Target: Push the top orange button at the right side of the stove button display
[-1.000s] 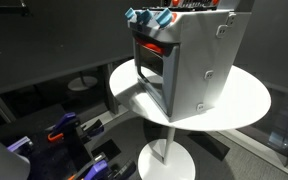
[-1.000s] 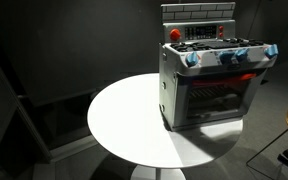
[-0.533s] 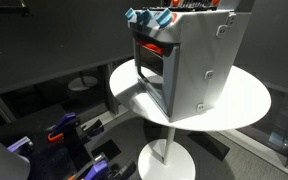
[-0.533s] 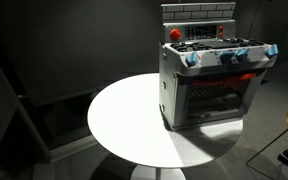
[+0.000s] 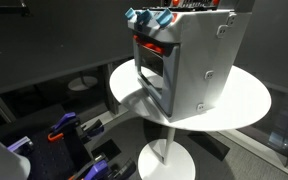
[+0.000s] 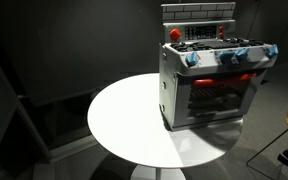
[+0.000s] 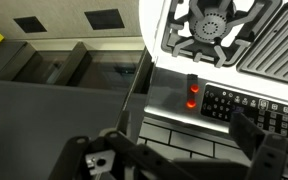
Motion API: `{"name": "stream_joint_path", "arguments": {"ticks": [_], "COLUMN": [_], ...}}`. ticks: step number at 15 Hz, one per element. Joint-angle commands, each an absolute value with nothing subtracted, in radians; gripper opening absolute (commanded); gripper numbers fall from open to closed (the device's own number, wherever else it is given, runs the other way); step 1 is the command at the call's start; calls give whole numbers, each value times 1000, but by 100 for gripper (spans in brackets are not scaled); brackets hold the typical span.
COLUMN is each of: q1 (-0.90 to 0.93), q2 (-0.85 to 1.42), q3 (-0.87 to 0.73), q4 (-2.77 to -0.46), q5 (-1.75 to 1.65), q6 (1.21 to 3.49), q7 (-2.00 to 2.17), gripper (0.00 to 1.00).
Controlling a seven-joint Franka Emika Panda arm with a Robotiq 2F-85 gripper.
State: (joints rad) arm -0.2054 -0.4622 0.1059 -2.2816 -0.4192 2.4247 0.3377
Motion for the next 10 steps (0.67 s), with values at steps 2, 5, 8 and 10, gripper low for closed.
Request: {"name": "stream_joint_path", "arguments": {"ticks": [2, 5, 8, 10], "q1": [-251, -264, -274, -274], "q2": [-383, -328, -276, -245], "q3": [108, 104, 100, 93], "q4": [-2264, -2255, -2239, -2227], "q5": [-464, -467, -482, -492], "q6": [2495, 2517, 2529, 2532], "q7": [422, 455, 490, 512], "gripper": [100, 100, 100, 100]}}
